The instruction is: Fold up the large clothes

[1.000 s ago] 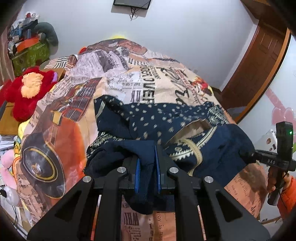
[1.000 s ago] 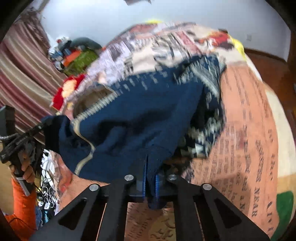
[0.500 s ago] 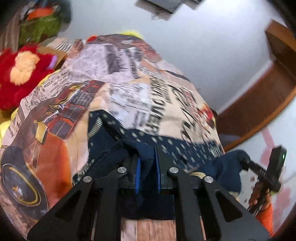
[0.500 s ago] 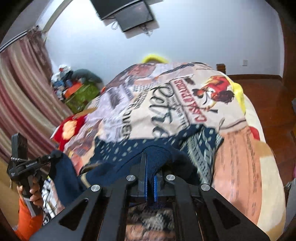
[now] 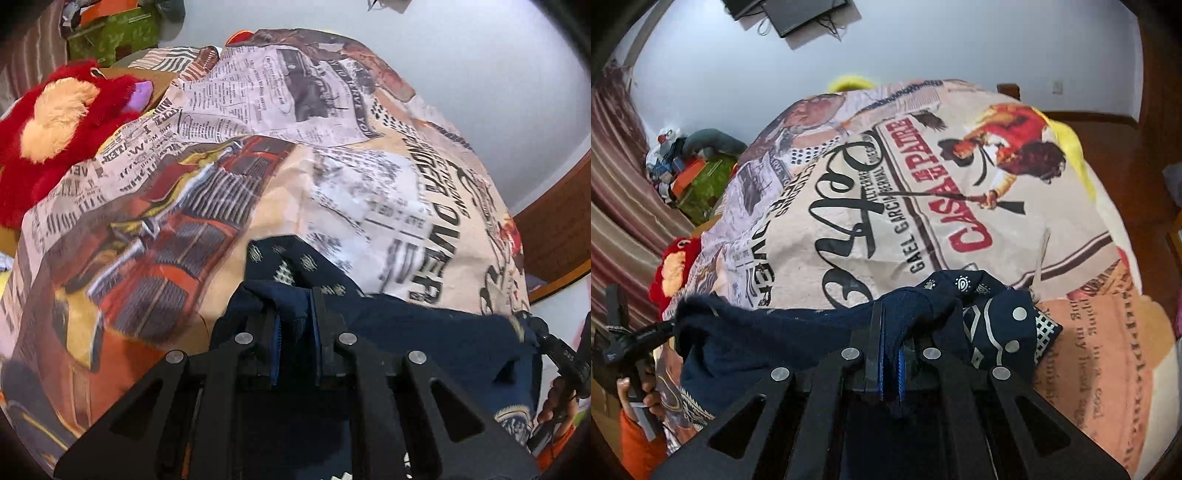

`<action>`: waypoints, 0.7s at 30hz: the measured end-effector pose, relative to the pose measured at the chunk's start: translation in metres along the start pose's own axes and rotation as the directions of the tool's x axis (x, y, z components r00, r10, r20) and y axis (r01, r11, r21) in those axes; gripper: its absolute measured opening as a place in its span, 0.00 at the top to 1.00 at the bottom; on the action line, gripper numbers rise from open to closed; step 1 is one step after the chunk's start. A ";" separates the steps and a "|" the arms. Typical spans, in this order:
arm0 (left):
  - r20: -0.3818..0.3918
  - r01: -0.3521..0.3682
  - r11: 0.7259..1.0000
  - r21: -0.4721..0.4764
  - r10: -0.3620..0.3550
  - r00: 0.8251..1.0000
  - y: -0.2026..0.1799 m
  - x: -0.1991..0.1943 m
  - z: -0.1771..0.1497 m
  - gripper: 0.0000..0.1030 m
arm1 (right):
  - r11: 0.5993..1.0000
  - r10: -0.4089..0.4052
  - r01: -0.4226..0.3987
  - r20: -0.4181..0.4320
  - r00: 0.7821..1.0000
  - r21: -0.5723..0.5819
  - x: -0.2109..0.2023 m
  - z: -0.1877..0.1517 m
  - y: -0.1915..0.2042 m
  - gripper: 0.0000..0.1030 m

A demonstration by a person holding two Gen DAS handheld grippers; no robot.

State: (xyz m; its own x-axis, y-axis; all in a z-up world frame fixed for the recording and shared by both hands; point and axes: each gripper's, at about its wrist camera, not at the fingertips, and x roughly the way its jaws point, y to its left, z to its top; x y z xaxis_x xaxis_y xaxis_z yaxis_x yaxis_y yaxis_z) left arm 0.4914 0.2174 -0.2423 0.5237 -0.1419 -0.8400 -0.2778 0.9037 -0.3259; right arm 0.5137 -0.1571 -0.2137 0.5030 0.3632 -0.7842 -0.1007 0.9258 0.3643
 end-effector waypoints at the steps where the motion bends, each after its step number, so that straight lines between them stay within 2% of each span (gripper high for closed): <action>1: -0.008 0.007 1.000 -0.006 -0.007 1.000 0.003 0.003 0.003 0.86 | 1.000 0.006 -0.005 -0.007 1.000 0.003 0.002 0.001 -0.002 0.98; 5: -0.018 -0.010 1.000 0.020 0.010 1.000 0.001 0.003 0.005 0.83 | 0.999 0.027 -0.027 -0.022 0.999 -0.019 -0.003 0.004 -0.002 0.98; 10: -0.006 -0.022 0.995 0.100 0.023 1.000 -0.011 -0.023 0.006 0.81 | 0.998 0.038 -0.041 -0.064 0.997 -0.049 -0.021 0.009 0.004 0.97; 16: -0.043 -0.002 0.989 0.149 0.009 0.999 -0.018 -0.050 0.012 0.79 | 0.996 0.006 -0.012 -0.069 0.998 -0.094 -0.047 0.010 0.010 0.97; 18: -0.057 0.001 0.989 0.145 0.007 0.998 -0.015 -0.054 0.013 0.69 | 0.997 0.019 -0.024 -0.071 0.997 -0.072 -0.054 0.010 0.007 0.97; 20: -0.005 -0.074 0.986 0.148 0.075 0.997 -0.010 -0.063 0.015 0.32 | 0.998 0.022 -0.027 -0.080 0.997 -0.052 -0.057 0.010 0.003 0.97; 21: 0.028 -0.100 0.983 0.153 0.097 0.995 -0.008 -0.067 0.015 0.30 | 0.999 0.014 -0.018 -0.085 0.996 -0.048 -0.059 0.010 0.001 0.97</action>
State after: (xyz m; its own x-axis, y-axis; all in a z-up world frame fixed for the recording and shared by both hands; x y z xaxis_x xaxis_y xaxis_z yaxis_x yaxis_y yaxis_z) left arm 0.4704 0.2259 -0.1775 0.5167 -0.0425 -0.8551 -0.2025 0.9644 -0.1703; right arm 0.4928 -0.1784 -0.1623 0.4268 0.3838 -0.8189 -0.1507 0.9230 0.3541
